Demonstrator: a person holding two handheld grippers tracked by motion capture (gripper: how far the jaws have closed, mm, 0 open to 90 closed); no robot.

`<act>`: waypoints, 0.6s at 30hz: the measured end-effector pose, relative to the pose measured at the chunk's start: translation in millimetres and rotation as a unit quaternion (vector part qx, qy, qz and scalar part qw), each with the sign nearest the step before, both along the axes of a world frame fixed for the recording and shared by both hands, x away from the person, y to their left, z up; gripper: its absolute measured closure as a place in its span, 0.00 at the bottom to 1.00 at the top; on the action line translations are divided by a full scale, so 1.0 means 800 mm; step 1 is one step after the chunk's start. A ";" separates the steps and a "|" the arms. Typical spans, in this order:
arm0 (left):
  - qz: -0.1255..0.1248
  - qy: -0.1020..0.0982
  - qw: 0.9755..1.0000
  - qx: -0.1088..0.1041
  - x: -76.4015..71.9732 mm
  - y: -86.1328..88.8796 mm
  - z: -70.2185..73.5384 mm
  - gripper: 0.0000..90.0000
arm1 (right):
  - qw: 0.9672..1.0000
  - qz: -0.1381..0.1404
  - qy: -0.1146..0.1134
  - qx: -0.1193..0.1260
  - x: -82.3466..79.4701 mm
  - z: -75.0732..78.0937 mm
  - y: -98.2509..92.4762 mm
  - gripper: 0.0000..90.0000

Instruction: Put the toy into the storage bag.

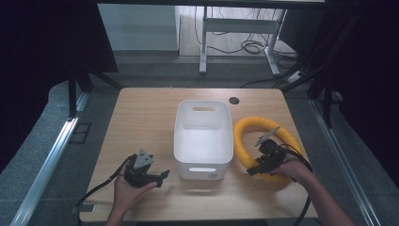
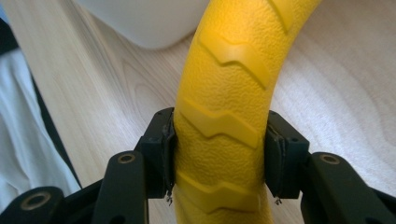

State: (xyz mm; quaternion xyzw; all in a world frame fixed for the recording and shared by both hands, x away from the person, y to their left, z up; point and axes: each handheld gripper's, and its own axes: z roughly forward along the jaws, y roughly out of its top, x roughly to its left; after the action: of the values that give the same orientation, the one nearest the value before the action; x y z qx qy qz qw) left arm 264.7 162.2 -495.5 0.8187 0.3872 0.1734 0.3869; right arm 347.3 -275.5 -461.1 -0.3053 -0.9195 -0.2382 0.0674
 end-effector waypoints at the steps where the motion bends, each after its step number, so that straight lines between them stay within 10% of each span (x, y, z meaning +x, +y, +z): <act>1: 0.000 0.000 1.000 0.000 0.000 0.000 0.000 0.17 | 1.000 -0.002 -0.001 0.008 0.001 0.002 -0.002 0.56; 18: -0.001 0.001 1.000 0.001 0.001 -0.001 -0.001 0.17 | 0.995 -0.037 -0.011 0.095 0.010 0.030 -0.031 0.56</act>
State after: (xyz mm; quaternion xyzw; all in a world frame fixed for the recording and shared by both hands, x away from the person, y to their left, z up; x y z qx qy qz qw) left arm 265.4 161.5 -496.5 0.8195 0.3868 0.1731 0.3858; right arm 355.2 -300.5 -437.4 -0.3287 -0.8814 -0.3305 0.0769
